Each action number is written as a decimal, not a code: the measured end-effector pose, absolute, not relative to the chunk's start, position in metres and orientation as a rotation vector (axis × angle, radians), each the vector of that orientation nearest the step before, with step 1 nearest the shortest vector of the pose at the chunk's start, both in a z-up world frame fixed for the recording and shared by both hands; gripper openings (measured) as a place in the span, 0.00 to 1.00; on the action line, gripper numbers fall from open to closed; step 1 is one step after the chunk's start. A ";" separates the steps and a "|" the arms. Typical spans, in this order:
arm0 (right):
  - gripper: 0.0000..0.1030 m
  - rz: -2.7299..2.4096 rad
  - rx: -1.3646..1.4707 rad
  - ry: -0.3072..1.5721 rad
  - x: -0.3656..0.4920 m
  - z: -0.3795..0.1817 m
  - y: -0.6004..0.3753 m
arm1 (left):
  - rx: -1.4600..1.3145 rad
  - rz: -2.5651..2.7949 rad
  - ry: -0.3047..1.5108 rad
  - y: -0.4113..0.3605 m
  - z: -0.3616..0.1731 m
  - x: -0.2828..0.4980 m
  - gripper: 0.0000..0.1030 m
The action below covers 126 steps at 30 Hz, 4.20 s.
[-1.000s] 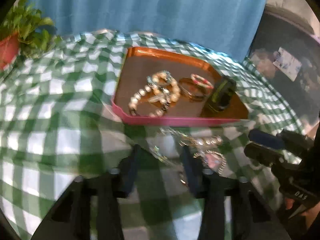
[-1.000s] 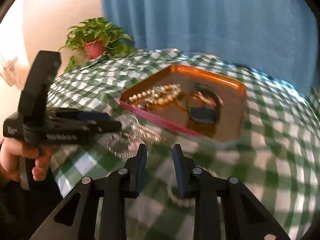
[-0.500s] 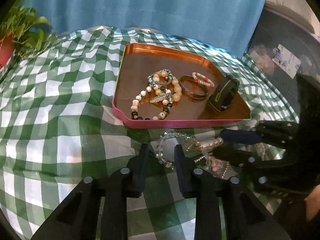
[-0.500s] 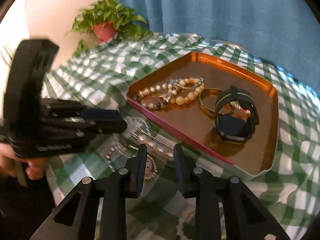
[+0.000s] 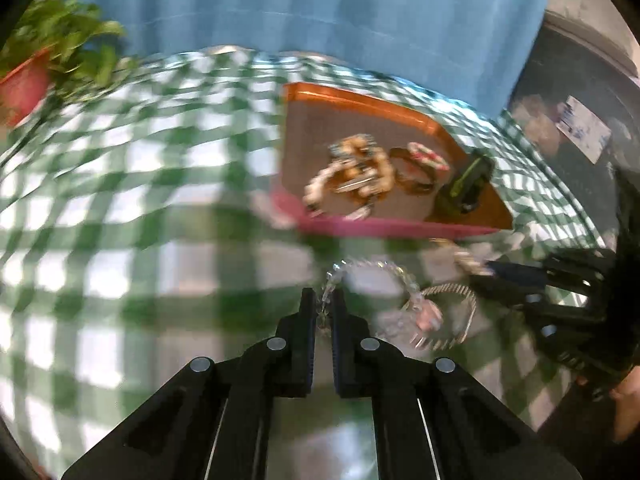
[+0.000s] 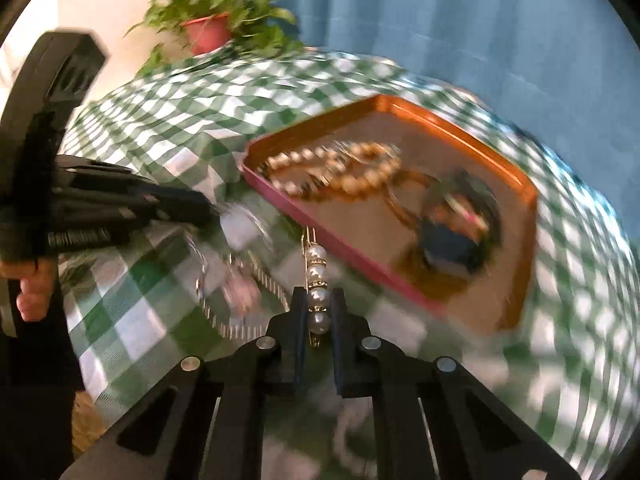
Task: Organize jewelry
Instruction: 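Grasp the clear crystal bracelet with the left gripper while the right gripper grasps the pearl pendant, then carry the crystal bracelet with the left gripper while the right gripper carries the pearl pendant over the tray, then open both grippers to release the crystal bracelet and pearl pendant in the tray, then move the left gripper to the black-and-white bracelet while the right gripper approaches the pearl bracelet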
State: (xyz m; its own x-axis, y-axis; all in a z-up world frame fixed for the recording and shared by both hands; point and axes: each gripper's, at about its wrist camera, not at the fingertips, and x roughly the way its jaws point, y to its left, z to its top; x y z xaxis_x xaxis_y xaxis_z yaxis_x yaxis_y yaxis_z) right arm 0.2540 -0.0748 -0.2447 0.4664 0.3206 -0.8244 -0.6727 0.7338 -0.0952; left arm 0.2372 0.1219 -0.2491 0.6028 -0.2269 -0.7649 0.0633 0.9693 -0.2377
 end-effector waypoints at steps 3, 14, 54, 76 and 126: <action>0.09 0.573 -0.344 0.921 0.231 -0.239 -0.101 | -0.228 -0.139 0.891 0.140 -0.244 0.217 0.07; 0.09 0.599 -0.268 0.921 0.214 -0.239 -0.099 | -0.224 -0.125 0.936 0.140 -0.250 0.210 0.12; 0.09 0.539 -0.066 0.641 0.152 -0.085 -0.136 | -0.144 -0.306 0.681 0.070 -0.081 0.151 0.07; 0.09 0.460 -0.042 0.624 0.263 -0.099 -0.138 | -0.199 -0.305 0.644 0.076 -0.095 0.266 0.07; 0.67 0.420 -0.124 0.741 0.292 -0.186 -0.148 | -0.051 -0.144 0.829 0.072 -0.217 0.293 0.71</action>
